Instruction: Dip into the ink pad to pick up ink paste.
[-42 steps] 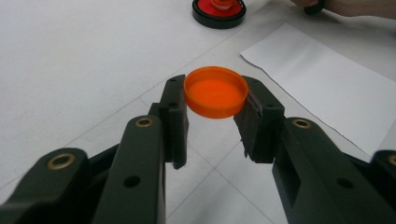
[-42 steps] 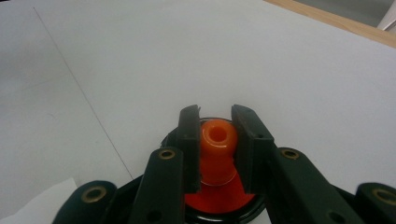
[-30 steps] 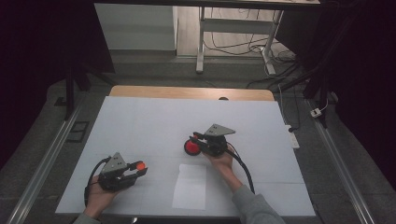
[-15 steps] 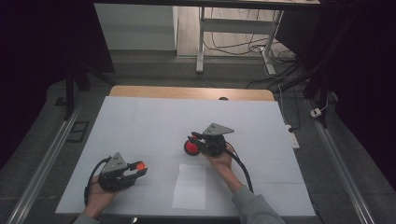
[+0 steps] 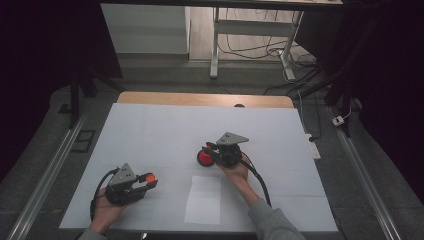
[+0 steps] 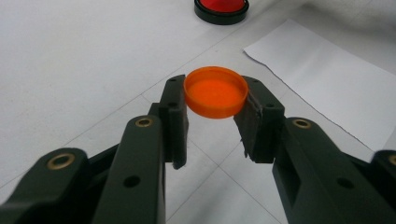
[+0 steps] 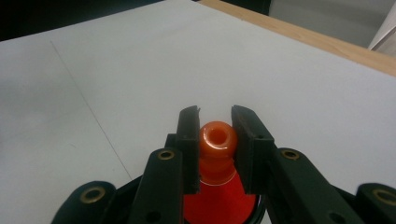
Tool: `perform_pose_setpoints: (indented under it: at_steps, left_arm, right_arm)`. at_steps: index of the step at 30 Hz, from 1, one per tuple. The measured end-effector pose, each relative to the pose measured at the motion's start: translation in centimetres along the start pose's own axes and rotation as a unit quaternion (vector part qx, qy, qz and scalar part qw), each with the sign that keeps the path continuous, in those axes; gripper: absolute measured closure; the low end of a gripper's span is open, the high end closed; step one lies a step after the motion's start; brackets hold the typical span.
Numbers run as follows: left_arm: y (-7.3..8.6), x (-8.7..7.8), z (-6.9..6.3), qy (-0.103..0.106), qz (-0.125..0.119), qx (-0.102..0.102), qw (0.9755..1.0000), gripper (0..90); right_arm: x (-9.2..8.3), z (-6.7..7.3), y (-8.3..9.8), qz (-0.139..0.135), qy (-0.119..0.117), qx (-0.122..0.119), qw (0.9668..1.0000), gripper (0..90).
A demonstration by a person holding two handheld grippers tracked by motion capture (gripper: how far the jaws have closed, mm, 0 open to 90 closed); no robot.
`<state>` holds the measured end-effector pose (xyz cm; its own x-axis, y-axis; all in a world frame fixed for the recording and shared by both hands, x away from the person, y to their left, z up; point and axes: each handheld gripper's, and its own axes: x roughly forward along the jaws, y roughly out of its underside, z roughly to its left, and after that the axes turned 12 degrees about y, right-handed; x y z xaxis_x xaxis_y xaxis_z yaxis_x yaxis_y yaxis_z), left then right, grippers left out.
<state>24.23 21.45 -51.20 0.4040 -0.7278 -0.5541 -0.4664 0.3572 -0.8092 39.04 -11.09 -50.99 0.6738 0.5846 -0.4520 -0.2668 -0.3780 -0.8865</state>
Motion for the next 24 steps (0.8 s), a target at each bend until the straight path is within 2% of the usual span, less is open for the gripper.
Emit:
perform_pose_setpoints:
  at_steps: [17,24]
  left_arm:
    - [0.0,0.1,0.0,0.003,0.003,0.0,1.0,64.8]
    - [0.1,0.1,0.1,0.002,0.004,0.0,1.0,64.8]
  right_arm:
    - [1.2,0.0,0.9,0.027,0.003,0.0,0.9996,72.0]
    - [1.6,0.0,1.0,0.029,0.006,-0.003,0.9996,72.0]
